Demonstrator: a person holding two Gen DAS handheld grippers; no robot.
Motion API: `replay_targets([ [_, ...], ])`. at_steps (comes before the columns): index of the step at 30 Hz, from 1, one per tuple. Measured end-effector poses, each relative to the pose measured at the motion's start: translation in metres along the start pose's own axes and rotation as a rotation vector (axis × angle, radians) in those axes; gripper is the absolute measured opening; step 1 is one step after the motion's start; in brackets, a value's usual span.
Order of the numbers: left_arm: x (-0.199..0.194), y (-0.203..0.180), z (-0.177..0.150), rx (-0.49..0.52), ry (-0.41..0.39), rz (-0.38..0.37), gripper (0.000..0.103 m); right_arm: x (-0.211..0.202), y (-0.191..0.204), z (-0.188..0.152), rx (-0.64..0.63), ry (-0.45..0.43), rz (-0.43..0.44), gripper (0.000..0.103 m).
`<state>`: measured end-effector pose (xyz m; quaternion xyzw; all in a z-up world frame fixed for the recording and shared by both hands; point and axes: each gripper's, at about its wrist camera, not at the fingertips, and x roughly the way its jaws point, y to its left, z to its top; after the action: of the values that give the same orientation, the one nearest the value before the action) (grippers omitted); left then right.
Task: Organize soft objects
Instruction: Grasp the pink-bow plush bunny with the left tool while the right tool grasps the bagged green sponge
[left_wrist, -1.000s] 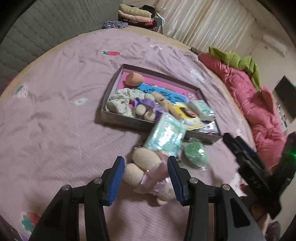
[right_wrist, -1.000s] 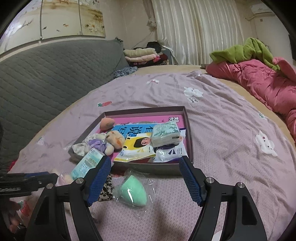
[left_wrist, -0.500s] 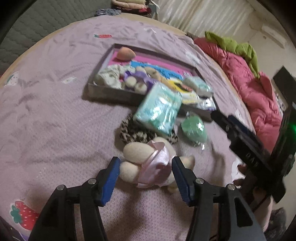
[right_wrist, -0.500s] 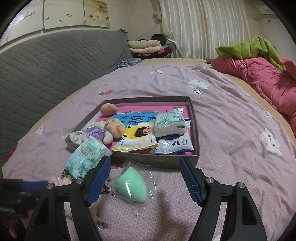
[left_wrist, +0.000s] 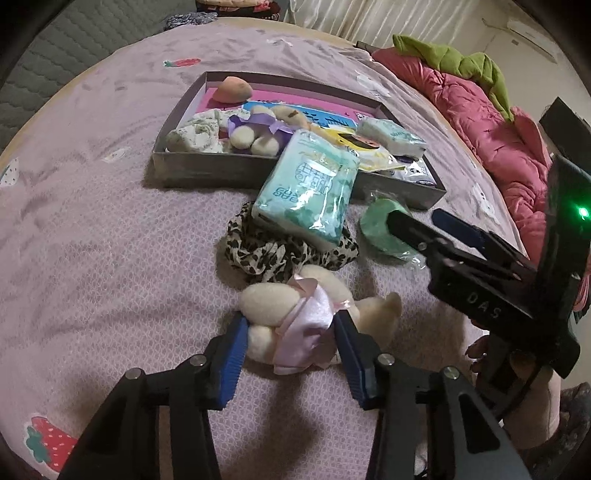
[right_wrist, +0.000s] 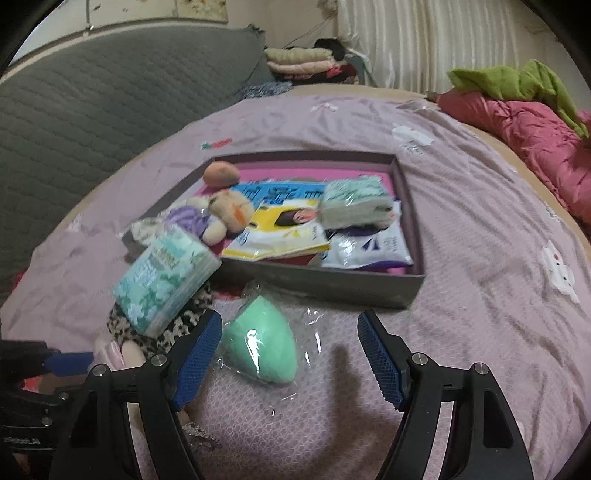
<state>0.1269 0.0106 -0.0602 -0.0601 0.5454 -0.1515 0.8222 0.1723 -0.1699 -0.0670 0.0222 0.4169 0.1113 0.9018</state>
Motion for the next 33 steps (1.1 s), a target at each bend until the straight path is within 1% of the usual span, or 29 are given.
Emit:
replay_targets([
  [3, 0.001, 0.002, -0.001, 0.003, 0.007, -0.020, 0.042, 0.008, -0.001, -0.003, 0.018, 0.030, 0.035, 0.077],
  [5, -0.001, 0.005, -0.001, 0.005, 0.005, -0.027, 0.035, 0.010, -0.001, -0.004, 0.020, 0.039, 0.051, 0.077],
  [7, -0.003, 0.008, -0.002, -0.005, 0.008, -0.044, 0.031, 0.012, 0.000, -0.004, 0.023, 0.046, 0.067, 0.077],
  [10, -0.004, 0.012, -0.002, -0.008, 0.021, -0.066, 0.031, 0.019, -0.001, -0.005, 0.036, 0.070, 0.109, 0.077],
  [12, -0.004, 0.012, -0.003, 0.008, 0.031, -0.071, 0.032, 0.022, 0.001, -0.004, 0.027, 0.077, 0.112, 0.077],
  [14, -0.004, 0.010, -0.004, 0.026, 0.034, -0.072, 0.037, 0.022, 0.002, -0.004, 0.019, 0.078, 0.115, 0.077],
  [19, 0.004, 0.018, -0.002, -0.011, 0.059, -0.125, 0.045, 0.025, -0.003, -0.005, 0.052, 0.086, 0.144, 0.077],
  [21, 0.010, 0.021, 0.000, -0.020, 0.074, -0.140, 0.047, 0.025, -0.004, -0.004, 0.054, 0.085, 0.149, 0.073],
  [22, 0.012, 0.023, 0.001, -0.036, 0.075, -0.153, 0.048, 0.025, -0.004, -0.004, 0.053, 0.084, 0.151, 0.069],
  [24, 0.014, 0.024, 0.001, -0.045, 0.065, -0.159, 0.041, 0.027, -0.004, -0.004, 0.052, 0.087, 0.158, 0.059],
  [25, 0.015, 0.025, 0.001, -0.049, 0.066, -0.166, 0.034, 0.027, -0.003, -0.004, 0.052, 0.085, 0.162, 0.048],
  [26, 0.014, 0.025, 0.001, -0.049, 0.064, -0.172, 0.027, 0.027, -0.003, -0.003, 0.055, 0.083, 0.171, 0.042],
  [29, 0.005, 0.020, 0.002, -0.032, 0.036, -0.173, 0.017, 0.026, -0.003, -0.002, 0.054, 0.080, 0.178, 0.041],
  [33, -0.005, 0.019, 0.002, -0.045, 0.009, -0.206, 0.015, 0.014, -0.012, 0.002, 0.094, 0.033, 0.197, 0.040],
])
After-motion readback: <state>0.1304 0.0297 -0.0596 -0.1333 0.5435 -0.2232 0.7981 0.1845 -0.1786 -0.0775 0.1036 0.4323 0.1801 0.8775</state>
